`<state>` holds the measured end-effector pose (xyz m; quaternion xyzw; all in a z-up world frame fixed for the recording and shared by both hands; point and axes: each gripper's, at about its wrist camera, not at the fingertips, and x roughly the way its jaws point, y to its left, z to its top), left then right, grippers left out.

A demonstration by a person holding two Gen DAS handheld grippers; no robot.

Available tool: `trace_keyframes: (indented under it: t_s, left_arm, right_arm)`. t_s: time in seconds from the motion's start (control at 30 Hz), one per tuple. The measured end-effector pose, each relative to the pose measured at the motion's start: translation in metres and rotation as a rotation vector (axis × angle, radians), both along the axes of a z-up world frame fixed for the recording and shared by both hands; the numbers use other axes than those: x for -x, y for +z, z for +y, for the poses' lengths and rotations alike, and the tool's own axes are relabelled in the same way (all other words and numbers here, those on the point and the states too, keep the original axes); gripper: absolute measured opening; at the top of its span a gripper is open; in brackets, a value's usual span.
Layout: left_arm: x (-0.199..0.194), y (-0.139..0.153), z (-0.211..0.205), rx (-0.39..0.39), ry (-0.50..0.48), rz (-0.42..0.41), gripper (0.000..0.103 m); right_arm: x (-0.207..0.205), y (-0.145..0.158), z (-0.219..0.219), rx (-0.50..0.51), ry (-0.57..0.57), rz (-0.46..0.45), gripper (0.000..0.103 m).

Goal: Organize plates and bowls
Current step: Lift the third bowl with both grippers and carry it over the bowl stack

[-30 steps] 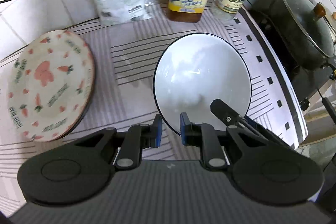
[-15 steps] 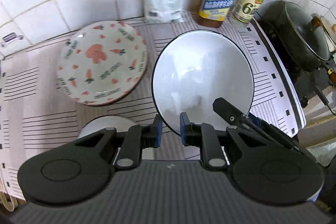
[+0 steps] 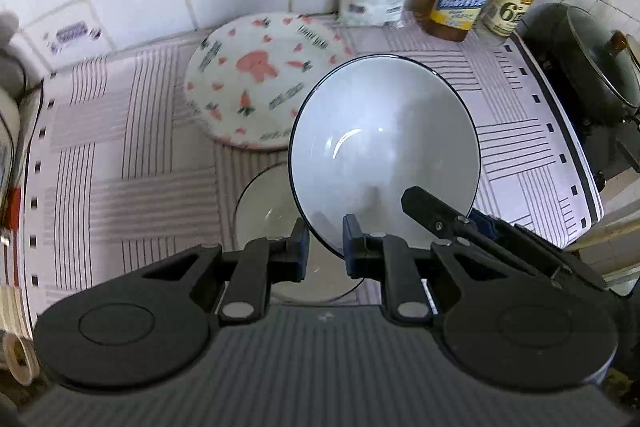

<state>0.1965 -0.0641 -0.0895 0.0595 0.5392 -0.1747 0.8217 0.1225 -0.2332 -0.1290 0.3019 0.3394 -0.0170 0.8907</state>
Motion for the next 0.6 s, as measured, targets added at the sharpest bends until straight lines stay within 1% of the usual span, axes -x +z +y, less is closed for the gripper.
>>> trace_keyframes:
  t_s: [0.13,0.23,0.4,0.5,0.6]
  left_arm:
    - [-0.002,-0.013,0.019,0.009,0.050,0.035,0.016]
    - [-0.005,-0.023,0.026,0.008,0.076,0.057,0.016]
    - [-0.006,-0.034,0.035,0.024,0.079,0.089,0.016]
    - [-0.008,-0.040,0.041,0.036,0.092,0.122,0.016]
    - [-0.008,-0.042,0.043,0.051,0.090,0.129,0.016]
  right_arm:
    - [0.000,-0.006,0.018,0.046,0.071,-0.024,0.025]
    - [-0.003,-0.013,0.028,0.058,0.100,-0.026,0.025]
    - [-0.006,-0.023,0.040,0.090,0.120,-0.014,0.025]
    - [-0.005,-0.026,0.044,0.101,0.129,-0.008,0.025]
    - [-0.004,-0.029,0.049,0.134,0.145,-0.002,0.025]
